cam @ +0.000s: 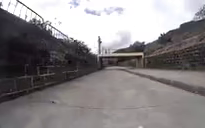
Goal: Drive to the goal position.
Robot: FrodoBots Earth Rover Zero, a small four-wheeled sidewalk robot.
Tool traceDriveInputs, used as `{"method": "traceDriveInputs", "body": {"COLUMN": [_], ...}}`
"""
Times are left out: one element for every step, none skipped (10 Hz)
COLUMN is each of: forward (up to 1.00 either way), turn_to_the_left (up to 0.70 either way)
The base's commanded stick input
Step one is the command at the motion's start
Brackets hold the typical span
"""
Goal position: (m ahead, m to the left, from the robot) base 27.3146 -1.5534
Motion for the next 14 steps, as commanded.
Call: {"method": "traceDriveInputs", "body": {"forward": [1.0, 1.0, 1.0, 1.0, 1.0, 1.0, 1.0, 1.0, 1.0, 1.0, 1.0, 1.0, 1.0, 1.0], "turn_to_the_left": [0.0, 0.0, 0.0, 0.0, 0.0, 0.0, 0.0, -0.4, -0.4, -0.4, -0.4, -0.4, 0.0, 0.0]}}
